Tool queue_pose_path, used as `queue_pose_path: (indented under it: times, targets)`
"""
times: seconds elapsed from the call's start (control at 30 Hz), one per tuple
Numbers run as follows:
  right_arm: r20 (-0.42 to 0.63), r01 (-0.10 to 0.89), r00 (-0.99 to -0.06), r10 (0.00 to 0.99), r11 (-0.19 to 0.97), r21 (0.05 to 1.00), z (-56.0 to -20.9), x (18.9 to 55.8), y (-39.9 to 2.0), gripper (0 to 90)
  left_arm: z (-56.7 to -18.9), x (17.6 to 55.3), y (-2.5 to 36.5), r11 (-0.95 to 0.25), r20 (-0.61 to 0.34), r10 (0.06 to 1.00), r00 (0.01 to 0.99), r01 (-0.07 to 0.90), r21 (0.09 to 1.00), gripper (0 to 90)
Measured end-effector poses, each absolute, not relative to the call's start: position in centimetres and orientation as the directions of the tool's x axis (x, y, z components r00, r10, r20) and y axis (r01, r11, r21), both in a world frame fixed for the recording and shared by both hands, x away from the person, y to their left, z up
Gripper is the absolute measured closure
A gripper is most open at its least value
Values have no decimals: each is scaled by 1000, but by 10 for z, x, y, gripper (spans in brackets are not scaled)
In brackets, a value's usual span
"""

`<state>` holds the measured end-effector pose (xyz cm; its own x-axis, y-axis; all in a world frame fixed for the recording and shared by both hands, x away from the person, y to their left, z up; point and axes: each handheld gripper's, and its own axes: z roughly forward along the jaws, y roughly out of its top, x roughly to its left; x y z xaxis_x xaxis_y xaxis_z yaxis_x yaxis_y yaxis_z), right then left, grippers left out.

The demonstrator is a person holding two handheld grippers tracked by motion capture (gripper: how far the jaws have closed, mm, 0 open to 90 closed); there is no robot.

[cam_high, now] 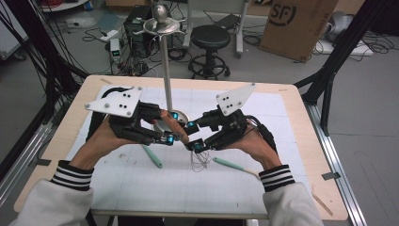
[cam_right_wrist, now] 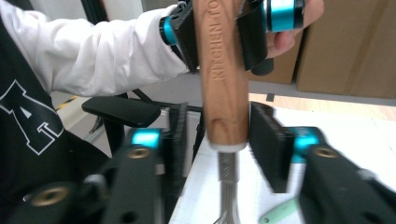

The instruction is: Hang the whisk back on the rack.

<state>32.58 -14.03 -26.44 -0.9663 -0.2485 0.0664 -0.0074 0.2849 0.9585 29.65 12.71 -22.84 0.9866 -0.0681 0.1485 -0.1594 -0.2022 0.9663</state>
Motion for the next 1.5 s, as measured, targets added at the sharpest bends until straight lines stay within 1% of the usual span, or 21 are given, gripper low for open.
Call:
queue_pose_path:
  times: [0.07, 0.1, 0.17, 0.2, 0.23, 0.27, 0.3, 0.4, 0.5, 0.53, 0.77, 0.83, 0.87, 1.0, 1.17, 1.27, 1.43, 1.5]
  targets:
    - [59, -11, -973, -221, 300, 954, -265, 324, -142, 400, -227, 298, 130, -202, 117, -46, 992, -124, 971, 675]
    - [70, 12, -984, -166, 323, 946, -268, 322, -147, 269, -226, 298, 132, -211, 109, -27, 994, -113, 971, 675]
    - [91, 52, -990, -104, 330, 942, -271, 322, -152, 141, -225, 298, 134, -224, 101, 2, 995, -98, 970, 675]
    - [91, 52, -990, -104, 330, 942, -271, 322, -152, 141, -225, 298, 135, -235, 94, 13, 996, -88, 968, 675]
    - [98, 72, -993, -64, 328, 942, -273, 323, -156, 92, -224, 298, 136, -247, 90, 21, 996, -82, 965, 675]
    - [116, 103, -993, -22, 326, 940, -274, 323, -161, 65, -224, 297, 137, -261, 86, 34, 996, -74, 963, 675]
    - [114, 112, -993, 13, 322, 940, -276, 324, -166, 0, -223, 297, 138, -274, 86, 45, 995, -71, 959, 675]
    - [107, 135, -989, 102, 325, 936, -281, 320, -180, 2, -220, 297, 141, -309, 68, 86, 994, -38, 950, 675]
    - [100, 150, -983, 157, 350, 925, -285, 314, -191, 2, -217, 298, 145, -343, 27, 144, 989, 24, 939, 675]
    - [93, 160, -976, 195, 362, 918, -286, 312, -195, 2, -216, 299, 146, -351, 18, 162, 987, 40, 935, 675]
    - [63, 209, -929, 365, 375, 903, -295, 294, -223, 2, -207, 300, 159, -403, 1, 268, 963, 112, 908, 675]
    - [64, 228, -913, 404, 375, 898, -300, 290, -230, 3, -204, 301, 163, -414, -3, 293, 956, 129, 901, 675]
    - [80, 252, -901, 427, 363, 897, -303, 289, -234, 3, -202, 302, 165, -419, -2, 305, 952, 136, 898, 675]
    - [129, 295, -876, 466, 305, 905, -314, 284, -249, 3, -195, 304, 173, -434, 0, 357, 934, 166, 886, 676]
    - [95, 301, -833, 545, 302, 904, -323, 277, -263, 3, -187, 307, 183, -446, -11, 395, 919, 203, 872, 675]
    - [85, 310, -808, 583, 297, 903, -329, 275, -271, 3, -182, 311, 187, -469, 2, 406, 914, 207, 859, 675]
    - [98, 324, -788, 608, 274, 905, -334, 276, -283, 3, -172, 318, 195, -473, -2, 413, 911, 216, 854, 675]
    - [102, 325, -783, 614, 264, 908, -336, 275, -288, 3, -168, 322, 199, -486, 11, 418, 908, 214, 847, 675]
